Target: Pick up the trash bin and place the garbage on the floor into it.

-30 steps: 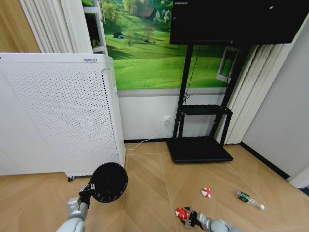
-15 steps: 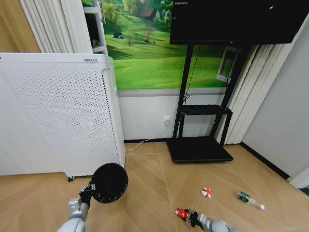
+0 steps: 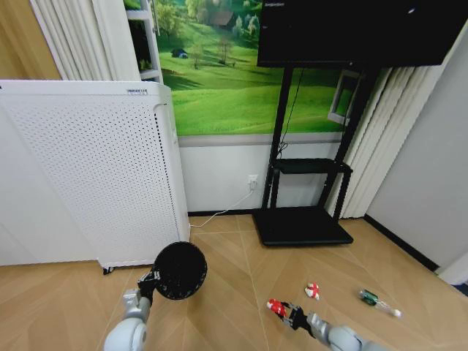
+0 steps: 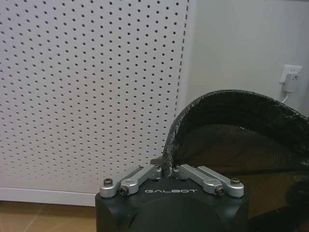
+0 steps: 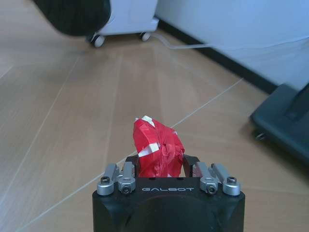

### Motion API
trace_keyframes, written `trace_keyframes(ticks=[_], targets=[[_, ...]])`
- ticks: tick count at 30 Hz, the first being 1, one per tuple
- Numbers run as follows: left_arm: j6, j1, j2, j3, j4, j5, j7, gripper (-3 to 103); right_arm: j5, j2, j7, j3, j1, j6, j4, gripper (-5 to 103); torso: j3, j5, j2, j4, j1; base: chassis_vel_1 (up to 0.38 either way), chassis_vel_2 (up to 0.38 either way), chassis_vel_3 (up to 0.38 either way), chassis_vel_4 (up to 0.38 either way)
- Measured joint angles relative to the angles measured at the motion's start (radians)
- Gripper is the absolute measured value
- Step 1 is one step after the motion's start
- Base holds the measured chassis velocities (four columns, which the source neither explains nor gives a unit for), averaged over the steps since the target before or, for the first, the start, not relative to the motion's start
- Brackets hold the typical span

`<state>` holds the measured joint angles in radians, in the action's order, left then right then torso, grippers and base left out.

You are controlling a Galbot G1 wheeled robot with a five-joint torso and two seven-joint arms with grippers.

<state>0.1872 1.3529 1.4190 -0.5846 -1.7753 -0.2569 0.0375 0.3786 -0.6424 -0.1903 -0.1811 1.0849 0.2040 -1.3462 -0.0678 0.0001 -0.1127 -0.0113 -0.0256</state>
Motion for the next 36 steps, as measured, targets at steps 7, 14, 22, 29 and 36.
trace_keyframes(ticks=[7, 14, 22, 29, 36], targets=[[0.012, -0.079, 0.034, 0.096, 0.086, -0.045, 0.036, 3, 0.079, 0.097, -0.029, 0.212, 0.125, 0.024, -0.159, 47, 0.0, -0.0001, 0.0, 0.0, 0.0, 0.0, 0.0, 0.0, 0.0], [0.016, -0.102, 0.077, 0.148, 0.128, -0.051, 0.051, 3, 0.114, 0.108, -0.038, 0.269, 0.157, 0.032, -0.269, 47, 0.0, 0.0, 0.0, -0.0001, 0.0, 0.0, 0.0, 0.0, 0.0], [0.021, -0.135, 0.108, 0.196, 0.179, -0.047, 0.066, 3, 0.179, 0.11, -0.044, 0.263, 0.153, 0.03, -0.478, 47, 0.0, -0.0001, 0.0, 0.0001, 0.0, 0.0, 0.0, 0.0, 0.0], [0.026, -0.149, 0.114, 0.212, 0.194, -0.047, 0.079, 3, 0.191, 0.099, -0.052, 0.214, 0.113, 0.024, -0.556, 47, 0.0, -0.0002, 0.0, -0.0001, 0.0, 0.0, 0.0, 0.0, 0.0], [0.032, -0.163, 0.131, 0.246, 0.214, -0.047, 0.092, 3, 0.191, 0.032, -0.051, 0.09, 0.004, 0.017, -0.545, 47, 0.0, -0.0003, 0.0, 0.0, 0.0, 0.0, 0.0, 0.0, 0.0]])
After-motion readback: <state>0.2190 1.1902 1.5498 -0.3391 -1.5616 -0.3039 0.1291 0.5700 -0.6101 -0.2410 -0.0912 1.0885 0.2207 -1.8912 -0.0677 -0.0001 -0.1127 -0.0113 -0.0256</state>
